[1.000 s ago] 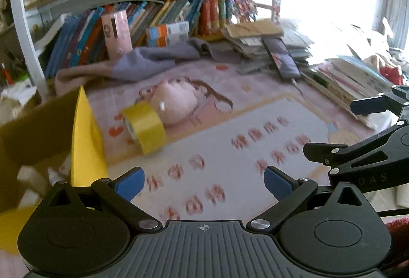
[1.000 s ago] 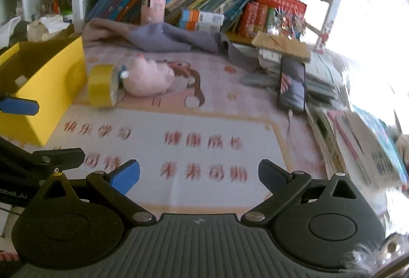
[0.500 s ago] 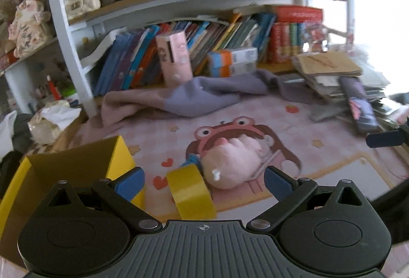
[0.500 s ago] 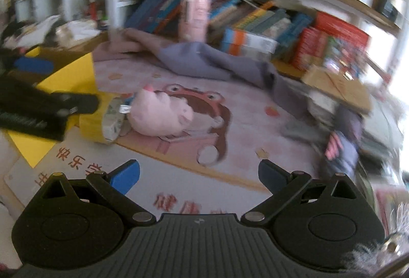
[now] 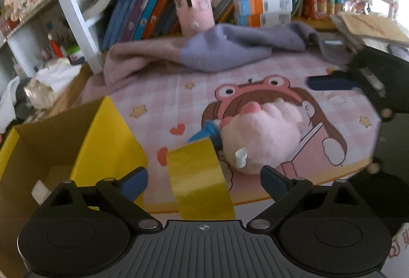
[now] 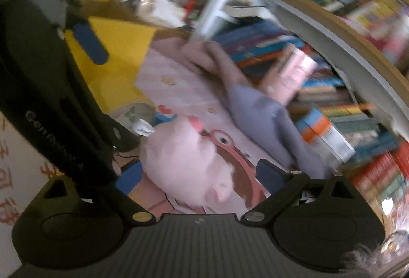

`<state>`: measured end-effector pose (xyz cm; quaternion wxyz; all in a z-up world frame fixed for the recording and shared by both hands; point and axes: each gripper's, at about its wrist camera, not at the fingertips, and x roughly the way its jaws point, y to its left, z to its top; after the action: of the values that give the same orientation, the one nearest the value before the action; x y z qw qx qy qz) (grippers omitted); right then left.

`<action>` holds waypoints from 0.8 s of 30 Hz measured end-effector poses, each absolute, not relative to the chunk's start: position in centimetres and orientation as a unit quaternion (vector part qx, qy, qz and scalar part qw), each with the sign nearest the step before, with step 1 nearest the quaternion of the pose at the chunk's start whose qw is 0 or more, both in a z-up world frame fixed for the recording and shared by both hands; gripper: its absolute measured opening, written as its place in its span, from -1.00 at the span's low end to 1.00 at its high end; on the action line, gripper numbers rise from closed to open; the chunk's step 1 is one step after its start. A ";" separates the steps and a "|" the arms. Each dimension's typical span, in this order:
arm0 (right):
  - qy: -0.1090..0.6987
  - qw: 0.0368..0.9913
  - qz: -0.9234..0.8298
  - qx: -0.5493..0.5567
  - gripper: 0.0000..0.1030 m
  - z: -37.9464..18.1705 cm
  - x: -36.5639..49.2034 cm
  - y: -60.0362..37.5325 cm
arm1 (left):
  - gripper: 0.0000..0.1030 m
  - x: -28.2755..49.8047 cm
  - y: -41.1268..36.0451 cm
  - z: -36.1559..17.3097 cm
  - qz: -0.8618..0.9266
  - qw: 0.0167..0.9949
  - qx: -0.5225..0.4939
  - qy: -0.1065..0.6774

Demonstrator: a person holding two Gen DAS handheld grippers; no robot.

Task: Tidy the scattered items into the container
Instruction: 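Grasp the yellow tape roll with the left tool while the right tool grasps the pink plush pig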

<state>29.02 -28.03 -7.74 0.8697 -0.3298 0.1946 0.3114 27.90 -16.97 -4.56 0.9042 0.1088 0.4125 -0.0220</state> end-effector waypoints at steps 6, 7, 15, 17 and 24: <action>0.200 0.859 0.338 -0.329 0.75 -9.2 31.2 -26.3 | 0.42 29.2 -16.2 -5.2 -0.005 0.898 0.086 0.432; 0.202 0.857 0.339 -0.331 0.66 -9.4 31.5 -26.1 | 0.37 29.3 -16.1 -5.3 -0.005 0.896 0.085 0.435; 0.199 0.861 0.326 -0.336 0.42 -10.6 32.8 -25.7 | -0.16 29.8 -15.8 -6.5 0.000 0.889 0.058 0.454; 0.198 0.863 0.327 -0.331 0.34 -10.5 32.7 -25.9 | -0.18 29.8 -15.8 -6.7 -0.003 0.889 0.057 0.454; 0.231 0.887 0.302 -0.262 0.19 -8.6 32.2 -28.3 | -0.19 29.1 -15.6 -6.4 -0.016 0.891 0.047 0.452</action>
<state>32.22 -28.33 -8.65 0.8871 -0.2616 0.2307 0.3022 29.09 -15.57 -6.38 0.8905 0.0465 0.4523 -0.0157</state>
